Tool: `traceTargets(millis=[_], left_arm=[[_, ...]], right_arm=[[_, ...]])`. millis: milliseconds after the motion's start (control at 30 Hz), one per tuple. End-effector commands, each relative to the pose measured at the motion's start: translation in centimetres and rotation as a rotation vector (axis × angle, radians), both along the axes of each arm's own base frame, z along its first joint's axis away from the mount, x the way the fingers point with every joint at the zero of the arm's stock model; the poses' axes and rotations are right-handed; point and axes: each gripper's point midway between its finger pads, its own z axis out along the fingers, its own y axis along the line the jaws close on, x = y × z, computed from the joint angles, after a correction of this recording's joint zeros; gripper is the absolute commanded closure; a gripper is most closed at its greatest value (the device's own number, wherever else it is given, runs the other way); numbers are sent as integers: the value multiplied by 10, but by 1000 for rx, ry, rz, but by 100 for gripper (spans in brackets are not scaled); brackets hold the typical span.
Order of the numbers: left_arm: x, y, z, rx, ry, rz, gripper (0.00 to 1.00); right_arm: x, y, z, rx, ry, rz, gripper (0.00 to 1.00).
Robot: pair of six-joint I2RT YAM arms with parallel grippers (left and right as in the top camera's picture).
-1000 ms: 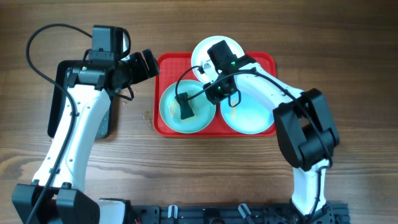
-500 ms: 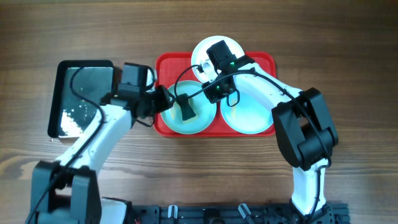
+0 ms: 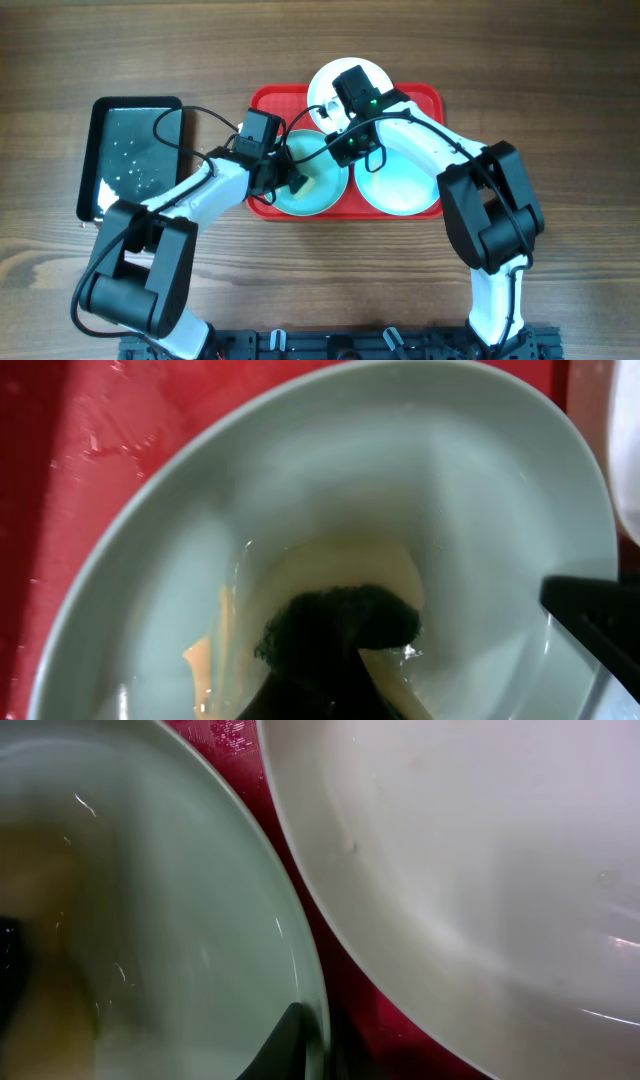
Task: Clean dirty plates on tray and stack at the side
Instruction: 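Scrub the left blue plate with the sponge in the left gripper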
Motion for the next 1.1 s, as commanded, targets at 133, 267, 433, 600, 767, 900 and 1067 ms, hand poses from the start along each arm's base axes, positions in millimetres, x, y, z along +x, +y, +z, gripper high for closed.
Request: traceTargets(millis=[133, 267, 433, 600, 767, 900, 1067], left_arm=[[19, 86, 50, 392, -202, 117, 96], [26, 22, 55, 56, -221, -22, 96], [18, 1, 14, 14, -119, -83, 96], [25, 52, -5, 282, -125, 34, 96], [43, 103, 111, 285, -391, 220, 96], [35, 154, 181, 291, -556, 392, 96], [17, 233, 165, 287, -450, 701, 96]], right_arm=[[-3, -6, -13, -34, 23, -12, 91], [-3, -6, -13, -34, 23, -12, 91], [-3, -6, -13, -34, 23, -12, 91], [-4, -6, -13, -36, 31, -21, 96], [-4, -6, -10, -35, 36, -32, 96], [3, -2, 25, 4, -34, -30, 96], [28, -1, 126, 25, -356, -6, 96]])
